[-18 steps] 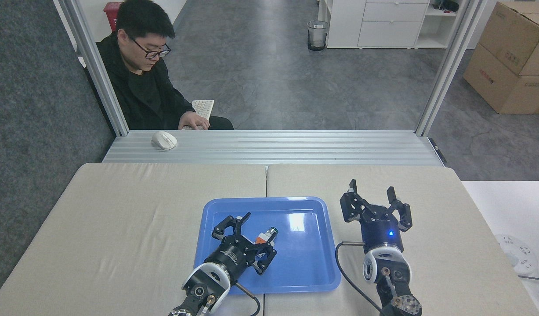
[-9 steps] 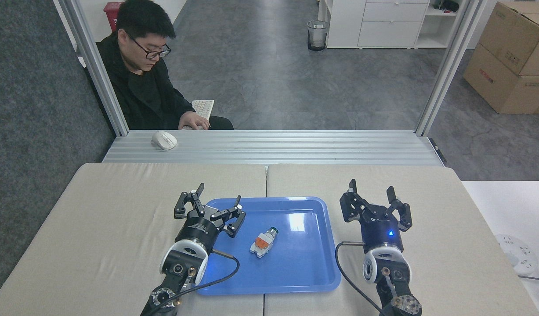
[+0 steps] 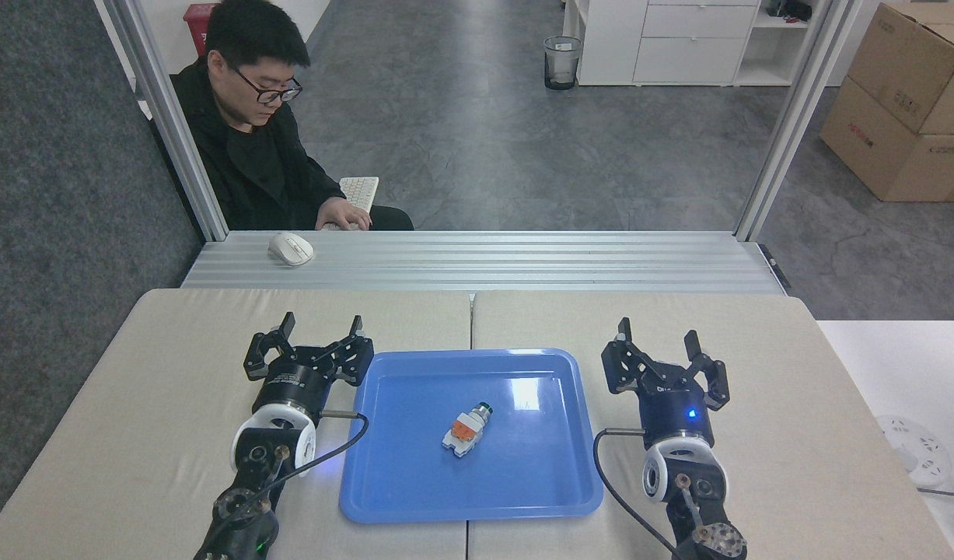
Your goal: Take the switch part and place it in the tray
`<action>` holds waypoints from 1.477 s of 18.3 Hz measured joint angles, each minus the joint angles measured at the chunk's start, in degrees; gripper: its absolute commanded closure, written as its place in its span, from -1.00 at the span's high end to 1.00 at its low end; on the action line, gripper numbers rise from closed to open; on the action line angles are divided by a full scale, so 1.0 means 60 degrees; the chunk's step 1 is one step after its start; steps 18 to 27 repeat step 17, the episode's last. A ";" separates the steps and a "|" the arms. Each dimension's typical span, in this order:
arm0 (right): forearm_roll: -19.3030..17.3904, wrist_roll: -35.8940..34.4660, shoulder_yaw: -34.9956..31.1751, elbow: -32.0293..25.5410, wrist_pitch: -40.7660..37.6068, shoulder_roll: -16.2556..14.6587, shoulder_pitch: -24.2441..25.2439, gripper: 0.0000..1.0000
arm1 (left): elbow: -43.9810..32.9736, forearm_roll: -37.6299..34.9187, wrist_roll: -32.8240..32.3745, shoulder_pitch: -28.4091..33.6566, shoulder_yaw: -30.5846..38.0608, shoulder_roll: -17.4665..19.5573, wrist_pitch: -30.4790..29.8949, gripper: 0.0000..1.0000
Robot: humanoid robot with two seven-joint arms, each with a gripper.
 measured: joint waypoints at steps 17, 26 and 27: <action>0.0002 0.0012 0.0000 0.0004 0.0002 -0.0010 0.0000 1.00 | -0.0184 0.0348 0.0581 0.0166 0.0784 0.0163 0.0355 0.99; 0.0002 0.0012 0.0000 0.0004 0.0002 -0.0010 0.0000 1.00 | -0.0184 0.0348 0.0581 0.0166 0.0784 0.0163 0.0355 0.99; 0.0002 0.0012 0.0000 0.0004 0.0002 -0.0010 0.0000 1.00 | -0.0184 0.0348 0.0581 0.0166 0.0784 0.0163 0.0355 0.99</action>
